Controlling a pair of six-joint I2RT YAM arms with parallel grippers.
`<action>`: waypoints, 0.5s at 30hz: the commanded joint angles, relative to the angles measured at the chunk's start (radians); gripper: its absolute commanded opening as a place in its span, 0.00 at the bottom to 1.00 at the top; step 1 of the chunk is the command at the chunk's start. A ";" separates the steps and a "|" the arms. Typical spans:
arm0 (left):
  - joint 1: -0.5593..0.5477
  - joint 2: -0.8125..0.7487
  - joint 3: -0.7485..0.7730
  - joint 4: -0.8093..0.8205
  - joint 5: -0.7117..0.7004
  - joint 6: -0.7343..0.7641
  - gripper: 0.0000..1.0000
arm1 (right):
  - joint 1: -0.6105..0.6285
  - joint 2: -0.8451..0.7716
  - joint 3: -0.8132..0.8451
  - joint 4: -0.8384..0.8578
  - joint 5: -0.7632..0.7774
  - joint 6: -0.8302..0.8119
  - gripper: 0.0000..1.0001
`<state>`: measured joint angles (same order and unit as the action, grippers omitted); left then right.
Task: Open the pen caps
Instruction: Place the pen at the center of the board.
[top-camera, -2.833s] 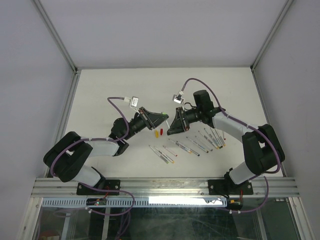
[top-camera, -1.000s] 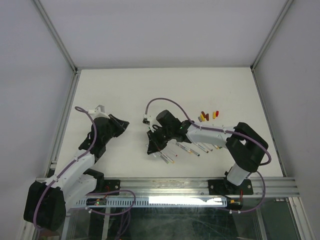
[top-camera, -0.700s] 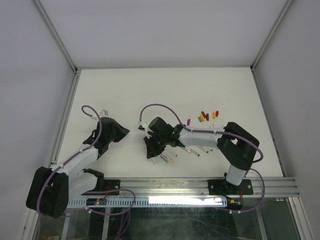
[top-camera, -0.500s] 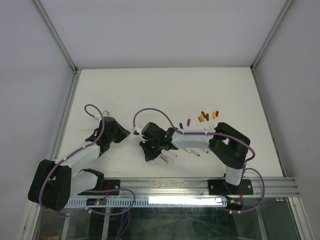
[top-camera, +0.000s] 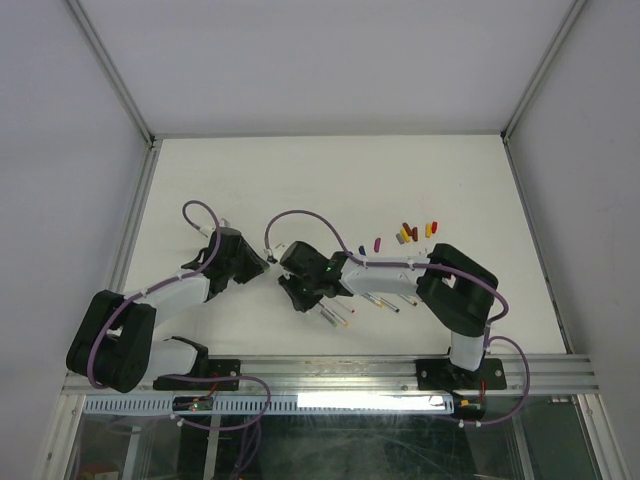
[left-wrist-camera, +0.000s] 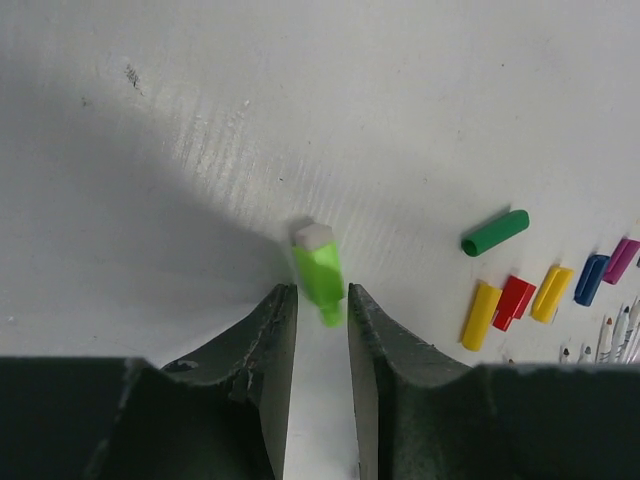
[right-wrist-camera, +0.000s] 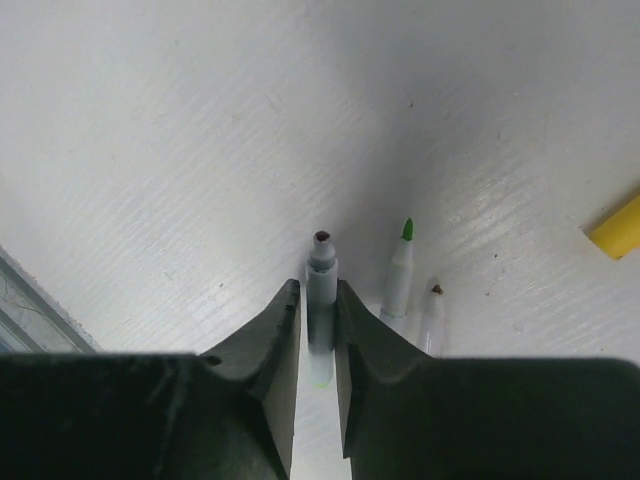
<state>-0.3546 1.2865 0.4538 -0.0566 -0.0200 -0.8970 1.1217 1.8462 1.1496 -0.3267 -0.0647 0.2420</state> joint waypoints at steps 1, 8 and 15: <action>-0.015 -0.001 0.031 -0.011 -0.007 0.005 0.29 | 0.002 0.021 0.033 -0.025 0.041 -0.024 0.22; -0.016 -0.044 0.032 -0.028 -0.024 0.008 0.32 | 0.000 0.020 0.041 -0.034 0.044 -0.025 0.28; -0.016 -0.135 0.020 -0.040 -0.021 0.009 0.34 | -0.006 0.013 0.062 -0.054 0.007 -0.044 0.28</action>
<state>-0.3611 1.2320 0.4599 -0.1036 -0.0269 -0.8978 1.1217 1.8549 1.1690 -0.3454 -0.0528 0.2279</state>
